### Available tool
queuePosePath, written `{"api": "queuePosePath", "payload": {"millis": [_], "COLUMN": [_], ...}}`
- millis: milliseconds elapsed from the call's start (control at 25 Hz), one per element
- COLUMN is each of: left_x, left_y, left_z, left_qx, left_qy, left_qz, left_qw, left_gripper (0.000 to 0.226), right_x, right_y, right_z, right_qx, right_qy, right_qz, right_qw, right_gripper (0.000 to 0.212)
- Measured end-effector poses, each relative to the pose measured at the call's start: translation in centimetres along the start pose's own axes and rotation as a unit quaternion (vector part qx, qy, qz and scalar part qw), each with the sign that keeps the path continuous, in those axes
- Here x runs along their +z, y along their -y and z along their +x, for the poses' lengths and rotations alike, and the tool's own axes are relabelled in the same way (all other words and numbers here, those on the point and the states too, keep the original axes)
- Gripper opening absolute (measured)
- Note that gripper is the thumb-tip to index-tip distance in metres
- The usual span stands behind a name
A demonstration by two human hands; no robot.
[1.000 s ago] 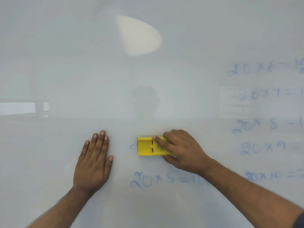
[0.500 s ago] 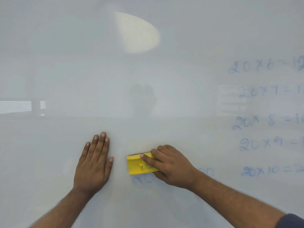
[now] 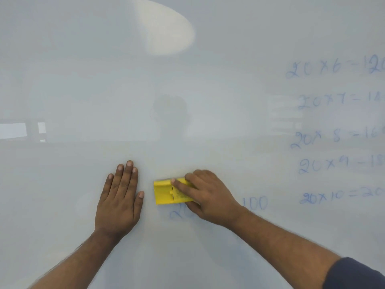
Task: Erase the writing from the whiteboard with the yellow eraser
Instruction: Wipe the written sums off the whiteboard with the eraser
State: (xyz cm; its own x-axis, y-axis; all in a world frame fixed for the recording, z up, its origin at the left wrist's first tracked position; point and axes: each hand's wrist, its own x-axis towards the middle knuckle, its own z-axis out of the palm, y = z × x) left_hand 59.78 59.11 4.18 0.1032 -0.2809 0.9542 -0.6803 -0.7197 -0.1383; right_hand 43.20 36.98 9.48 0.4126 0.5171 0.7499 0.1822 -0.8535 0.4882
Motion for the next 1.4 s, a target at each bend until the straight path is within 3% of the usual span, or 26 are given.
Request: {"api": "queuePosePath", "payload": {"millis": [200, 360, 480, 680, 840, 1040, 1120, 1400], "left_x": [-0.1, -0.1, 0.1, 0.2, 0.4, 0.4, 0.4, 0.7], "left_y": [0.0, -0.1, -0.1, 0.2, 0.1, -0.1, -0.2, -1.1], "left_z": [-0.3, -0.5, -0.7, -0.7, -1.0, -1.2, -1.3, -1.5], "left_qx": [0.014, 0.019, 0.023, 0.028, 0.029, 0.020, 0.019, -0.010], "left_qy": [0.006, 0.001, -0.006, -0.019, -0.017, -0.015, -0.017, -0.012], "left_qz": [0.003, 0.003, 0.003, 0.005, 0.004, 0.002, -0.003, -0.011], "left_qw": [1.000, 1.000, 1.000, 0.999, 0.999, 1.000, 1.000, 1.000], "left_gripper": [0.064, 0.063, 0.062, 0.062, 0.063, 0.063, 0.063, 0.063], "right_x": [-1.5, -2.6, -0.9, 1.5, -0.8, -1.5, -0.4, -2.3], "right_y": [-1.0, -3.3, -1.2, 2.2, -0.4, -2.1, -0.6, -1.4], "right_z": [-4.8, -3.0, -1.6, -4.2, -6.3, -3.4, -2.8, -8.8], "right_qx": [-0.082, 0.021, 0.072, -0.031, -0.088, 0.065, 0.081, -0.030], "right_qy": [0.080, 0.018, -0.011, 0.057, 0.088, 0.007, -0.005, 0.109], "right_qz": [-0.041, -0.049, -0.012, 0.008, -0.036, -0.022, -0.004, -0.026], "right_qw": [0.993, 0.998, 0.997, 0.998, 0.992, 0.998, 0.997, 0.993], "right_gripper": [0.052, 0.053, 0.057, 0.053, 0.049, 0.056, 0.056, 0.048]}}
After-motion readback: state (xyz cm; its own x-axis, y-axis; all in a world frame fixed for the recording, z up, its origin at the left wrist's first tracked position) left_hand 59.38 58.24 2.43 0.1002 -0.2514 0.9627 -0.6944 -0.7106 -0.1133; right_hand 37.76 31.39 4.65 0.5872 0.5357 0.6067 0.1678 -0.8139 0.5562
